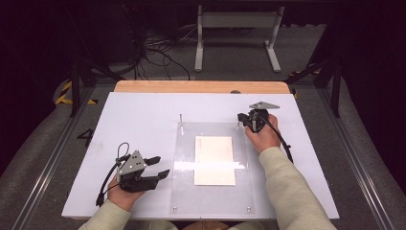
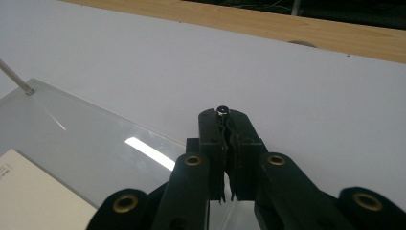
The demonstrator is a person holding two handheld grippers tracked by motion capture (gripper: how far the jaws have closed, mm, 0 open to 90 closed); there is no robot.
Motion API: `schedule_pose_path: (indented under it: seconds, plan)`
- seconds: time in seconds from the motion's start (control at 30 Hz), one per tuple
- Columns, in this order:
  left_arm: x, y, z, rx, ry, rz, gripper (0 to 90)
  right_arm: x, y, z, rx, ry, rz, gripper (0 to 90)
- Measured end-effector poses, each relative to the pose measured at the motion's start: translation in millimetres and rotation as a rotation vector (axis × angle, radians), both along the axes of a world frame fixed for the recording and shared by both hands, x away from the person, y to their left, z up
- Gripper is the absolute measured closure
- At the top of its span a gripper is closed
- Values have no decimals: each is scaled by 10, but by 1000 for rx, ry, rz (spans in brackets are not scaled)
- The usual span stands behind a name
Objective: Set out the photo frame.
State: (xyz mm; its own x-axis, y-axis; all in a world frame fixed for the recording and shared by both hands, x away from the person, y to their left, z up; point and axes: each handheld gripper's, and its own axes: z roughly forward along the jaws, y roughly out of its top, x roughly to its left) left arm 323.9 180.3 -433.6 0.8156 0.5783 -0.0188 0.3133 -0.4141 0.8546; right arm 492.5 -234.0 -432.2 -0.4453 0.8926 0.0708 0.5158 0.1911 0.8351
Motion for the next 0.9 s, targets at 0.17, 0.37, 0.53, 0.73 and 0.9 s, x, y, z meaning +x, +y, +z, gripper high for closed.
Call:
schedule_pose_path:
  seconds: [0.17, 0.37, 0.53, 0.73, 0.9]
  plan:
    - [-34, 41, -3, -1, 3, 10, 416, 35, -8, -23, 31, 6, -9, 857]
    - [-62, 82, -7, -1, 2, 22, 415, 87, -43, -42, 73, 23, -3, 856]
    - [-90, 88, -14, 4, 1, 24, 410, 109, -47, -47, 79, 28, -4, 856]
    - [-119, 118, -24, 10, 4, 23, 391, 149, -58, -55, 101, 39, -6, 856]
    - [-136, 114, -35, 15, 8, 17, 340, 196, -83, -65, 142, 68, -12, 853]
